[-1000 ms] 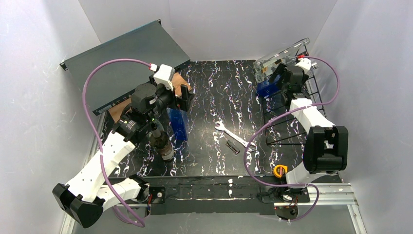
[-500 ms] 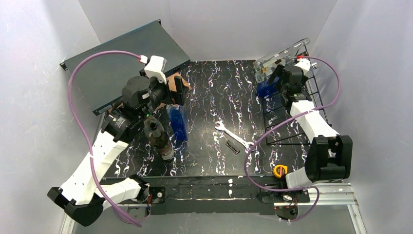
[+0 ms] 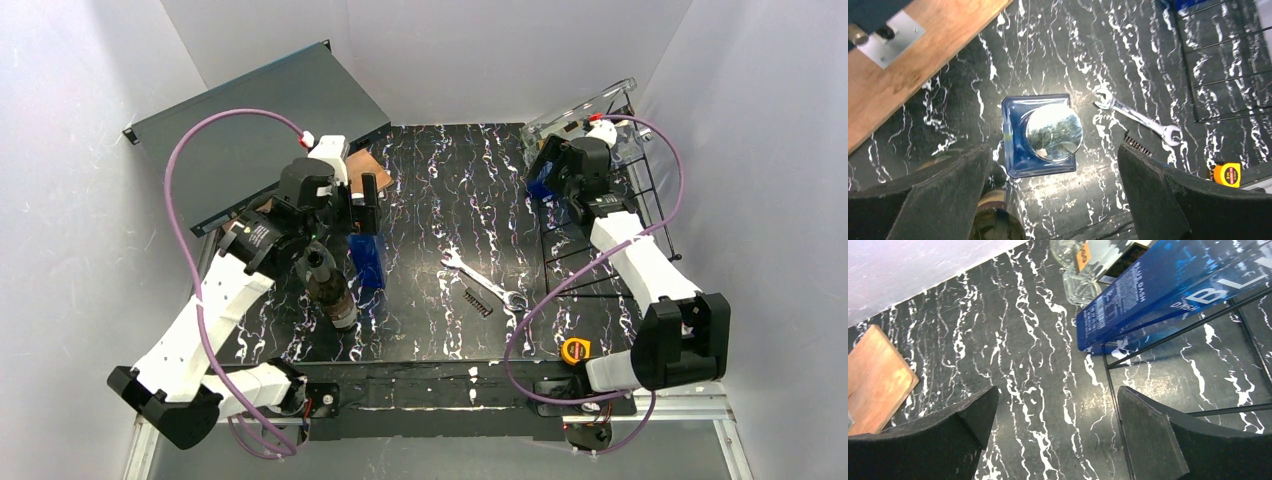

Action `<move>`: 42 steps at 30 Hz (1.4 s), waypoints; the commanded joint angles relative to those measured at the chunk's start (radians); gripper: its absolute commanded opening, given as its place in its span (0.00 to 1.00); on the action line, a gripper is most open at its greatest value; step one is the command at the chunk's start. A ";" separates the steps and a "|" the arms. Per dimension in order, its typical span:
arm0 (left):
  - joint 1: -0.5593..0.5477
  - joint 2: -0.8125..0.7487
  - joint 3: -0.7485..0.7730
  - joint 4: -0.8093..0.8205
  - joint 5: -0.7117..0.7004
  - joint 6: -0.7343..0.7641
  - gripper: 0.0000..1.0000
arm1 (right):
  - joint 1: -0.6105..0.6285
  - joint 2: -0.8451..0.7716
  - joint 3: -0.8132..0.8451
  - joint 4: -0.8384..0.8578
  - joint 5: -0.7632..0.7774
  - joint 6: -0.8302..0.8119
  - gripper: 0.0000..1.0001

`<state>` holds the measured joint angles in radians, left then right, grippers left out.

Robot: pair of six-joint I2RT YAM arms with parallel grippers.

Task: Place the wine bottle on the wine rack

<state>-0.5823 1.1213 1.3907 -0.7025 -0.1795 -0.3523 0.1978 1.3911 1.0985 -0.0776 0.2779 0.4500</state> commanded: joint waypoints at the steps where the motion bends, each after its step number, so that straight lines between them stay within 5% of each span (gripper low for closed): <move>1: -0.016 -0.003 0.012 -0.083 -0.069 -0.048 0.99 | 0.018 -0.071 0.034 0.000 -0.048 0.007 0.98; 10: -0.065 0.066 -0.024 -0.092 -0.152 -0.065 0.99 | 0.065 -0.076 0.005 -0.013 -0.171 -0.088 0.98; 23: -0.088 0.133 -0.077 -0.017 -0.208 -0.030 0.80 | 0.146 -0.092 -0.054 0.002 -0.226 -0.131 0.98; 35: -0.087 0.114 -0.088 0.072 -0.136 0.031 0.33 | 0.202 -0.072 -0.102 0.016 -0.388 -0.195 0.98; 42: -0.086 0.161 0.003 0.101 0.032 0.176 0.16 | 0.238 -0.063 -0.116 0.043 -0.497 -0.222 0.98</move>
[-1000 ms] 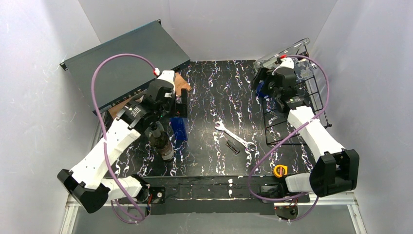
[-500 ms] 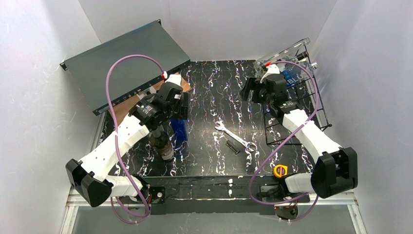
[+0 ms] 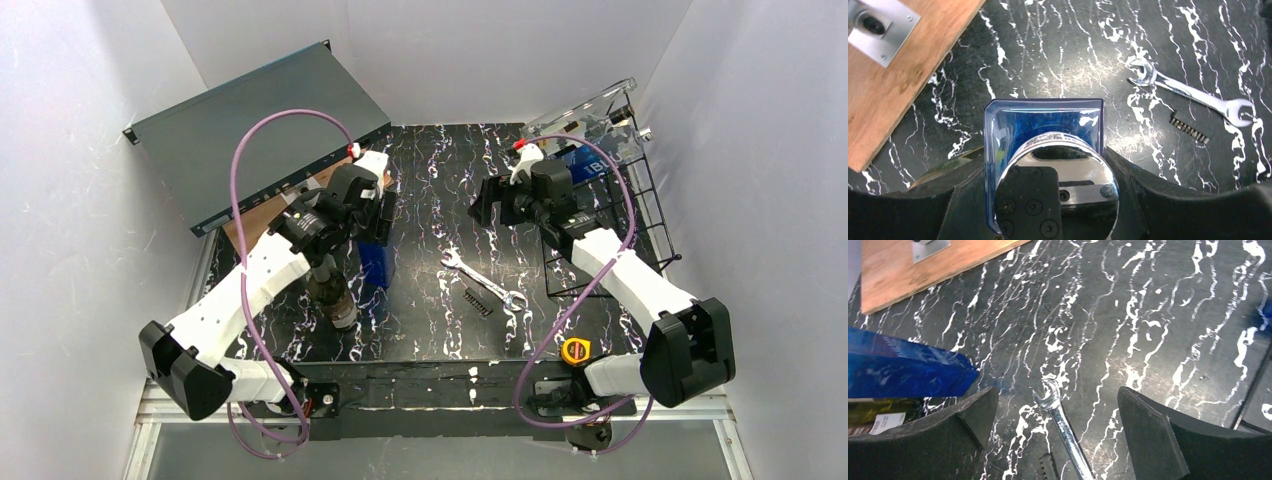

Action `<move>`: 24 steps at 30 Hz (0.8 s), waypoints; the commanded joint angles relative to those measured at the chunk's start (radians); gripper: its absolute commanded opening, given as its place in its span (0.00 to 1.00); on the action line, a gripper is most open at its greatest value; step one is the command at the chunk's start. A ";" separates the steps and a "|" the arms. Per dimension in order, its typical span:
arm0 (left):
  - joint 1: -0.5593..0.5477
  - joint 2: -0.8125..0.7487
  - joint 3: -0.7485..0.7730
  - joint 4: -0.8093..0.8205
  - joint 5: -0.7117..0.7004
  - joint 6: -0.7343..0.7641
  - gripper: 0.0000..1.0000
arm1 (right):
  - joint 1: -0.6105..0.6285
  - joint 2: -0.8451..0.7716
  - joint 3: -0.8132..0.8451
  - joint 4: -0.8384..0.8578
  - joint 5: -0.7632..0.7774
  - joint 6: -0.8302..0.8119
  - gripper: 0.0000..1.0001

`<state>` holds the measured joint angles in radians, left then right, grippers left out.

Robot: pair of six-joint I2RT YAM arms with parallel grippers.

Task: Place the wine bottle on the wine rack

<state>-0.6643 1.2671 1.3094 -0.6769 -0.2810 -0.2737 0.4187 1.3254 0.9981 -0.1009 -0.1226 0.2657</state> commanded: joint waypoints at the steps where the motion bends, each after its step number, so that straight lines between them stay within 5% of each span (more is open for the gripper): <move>1: -0.004 0.026 0.102 0.077 0.158 0.122 0.14 | 0.024 0.003 -0.020 0.072 -0.110 -0.046 0.98; 7: -0.003 0.076 0.198 0.094 0.247 0.257 0.00 | 0.084 0.002 -0.034 0.072 -0.146 -0.106 0.99; 11: 0.001 0.070 0.204 0.144 0.279 0.354 0.00 | 0.123 -0.018 -0.057 0.092 -0.206 -0.140 0.98; 17: 0.036 0.009 0.122 0.210 0.645 0.489 0.00 | 0.148 -0.046 -0.098 0.197 -0.348 -0.179 0.98; 24: 0.085 -0.070 0.042 0.239 0.917 0.503 0.00 | 0.157 -0.072 -0.120 0.257 -0.535 -0.250 0.98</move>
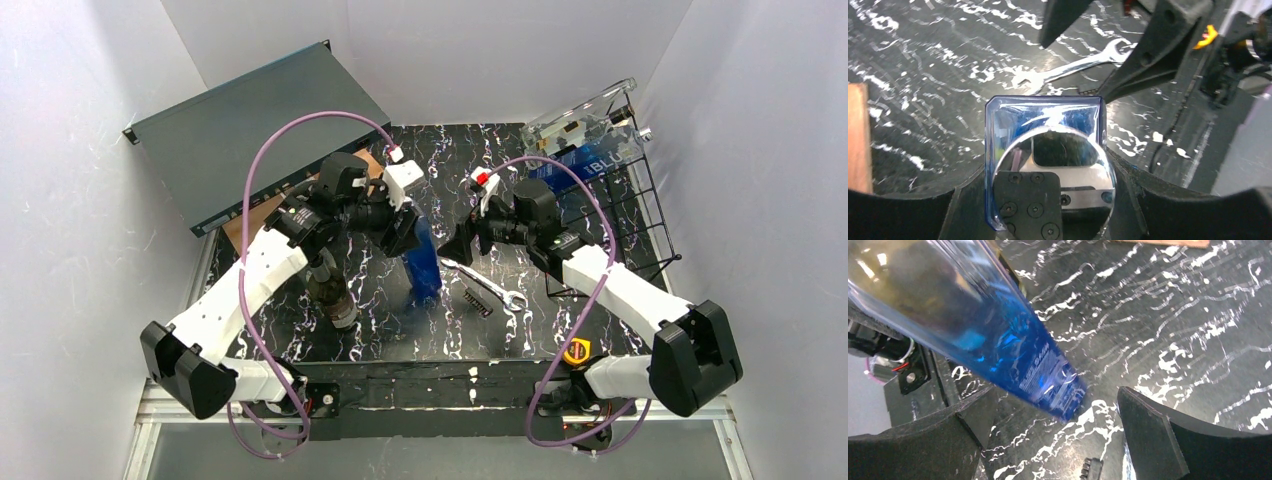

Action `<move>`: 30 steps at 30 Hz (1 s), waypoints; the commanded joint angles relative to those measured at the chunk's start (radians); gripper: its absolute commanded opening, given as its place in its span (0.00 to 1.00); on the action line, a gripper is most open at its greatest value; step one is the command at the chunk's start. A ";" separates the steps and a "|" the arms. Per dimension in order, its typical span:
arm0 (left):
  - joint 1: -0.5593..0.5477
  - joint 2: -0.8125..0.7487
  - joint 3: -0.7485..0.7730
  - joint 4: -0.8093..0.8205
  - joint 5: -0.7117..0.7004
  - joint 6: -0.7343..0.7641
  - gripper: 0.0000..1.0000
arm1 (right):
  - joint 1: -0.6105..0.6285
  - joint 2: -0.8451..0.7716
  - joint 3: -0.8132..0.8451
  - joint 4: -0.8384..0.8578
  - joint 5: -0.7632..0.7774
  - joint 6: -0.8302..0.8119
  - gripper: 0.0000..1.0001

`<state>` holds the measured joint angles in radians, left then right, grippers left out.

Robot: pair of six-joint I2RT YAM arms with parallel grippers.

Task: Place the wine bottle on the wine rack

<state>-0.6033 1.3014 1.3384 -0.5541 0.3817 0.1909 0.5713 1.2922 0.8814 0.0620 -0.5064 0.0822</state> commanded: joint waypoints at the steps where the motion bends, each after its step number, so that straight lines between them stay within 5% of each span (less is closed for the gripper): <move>1: 0.027 -0.109 0.008 0.113 0.294 0.040 0.00 | 0.005 -0.034 0.001 0.096 -0.178 -0.075 0.98; 11: 0.037 -0.135 -0.014 0.103 0.393 0.054 0.00 | 0.038 -0.001 0.029 0.103 -0.382 -0.011 0.98; 21: 0.048 -0.160 -0.064 0.151 0.316 0.033 0.00 | 0.077 -0.062 -0.010 0.103 -0.307 0.042 0.98; 30: 0.048 -0.183 -0.100 0.205 0.412 0.017 0.00 | 0.133 0.005 0.034 0.153 -0.298 0.054 0.98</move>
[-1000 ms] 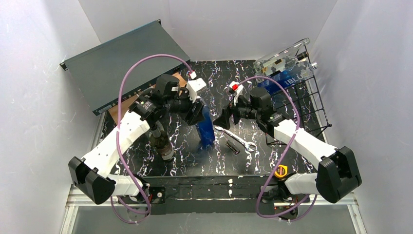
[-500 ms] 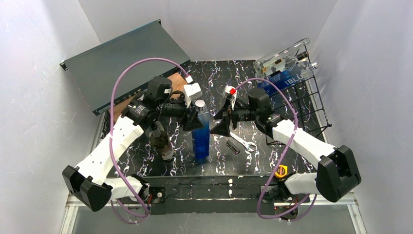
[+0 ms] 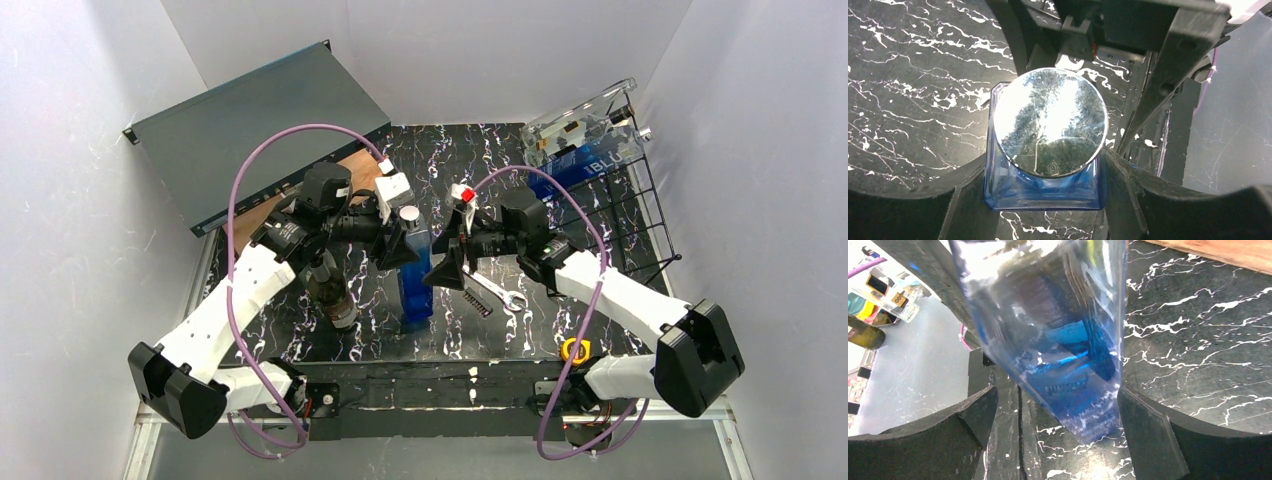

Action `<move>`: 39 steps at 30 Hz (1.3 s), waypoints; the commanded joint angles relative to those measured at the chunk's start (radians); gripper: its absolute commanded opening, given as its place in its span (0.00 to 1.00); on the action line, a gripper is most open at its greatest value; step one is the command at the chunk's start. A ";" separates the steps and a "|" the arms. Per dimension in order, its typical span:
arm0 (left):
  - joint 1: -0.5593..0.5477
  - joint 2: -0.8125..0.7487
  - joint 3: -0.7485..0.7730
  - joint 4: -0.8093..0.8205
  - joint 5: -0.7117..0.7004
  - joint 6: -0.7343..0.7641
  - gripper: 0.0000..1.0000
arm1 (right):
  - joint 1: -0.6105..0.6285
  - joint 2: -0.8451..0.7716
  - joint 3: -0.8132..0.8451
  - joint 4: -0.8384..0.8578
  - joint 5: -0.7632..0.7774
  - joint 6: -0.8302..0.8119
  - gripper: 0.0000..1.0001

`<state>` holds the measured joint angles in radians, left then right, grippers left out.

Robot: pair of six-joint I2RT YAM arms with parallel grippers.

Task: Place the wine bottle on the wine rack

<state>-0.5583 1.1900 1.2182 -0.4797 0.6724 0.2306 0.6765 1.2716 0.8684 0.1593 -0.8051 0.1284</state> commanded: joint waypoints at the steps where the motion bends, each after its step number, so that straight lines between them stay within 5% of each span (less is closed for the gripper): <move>1: 0.003 -0.073 0.018 0.135 0.132 -0.025 0.00 | 0.035 0.033 0.052 0.057 -0.002 0.009 0.98; 11: 0.003 -0.114 -0.019 0.220 0.182 -0.066 0.00 | 0.093 0.076 0.033 0.155 -0.017 0.085 0.98; 20: 0.003 -0.119 -0.018 0.218 0.200 -0.072 0.00 | 0.088 0.005 0.049 0.012 0.219 -0.027 0.98; 27: 0.003 -0.132 -0.016 0.239 0.237 -0.094 0.00 | 0.085 0.019 0.041 0.087 0.041 0.034 0.99; 39: 0.003 -0.132 -0.030 0.291 0.248 -0.129 0.00 | 0.107 0.043 0.075 0.100 -0.016 0.078 0.97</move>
<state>-0.5526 1.1076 1.1641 -0.3046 0.8600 0.1230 0.7769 1.3064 0.8925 0.2100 -0.7849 0.1825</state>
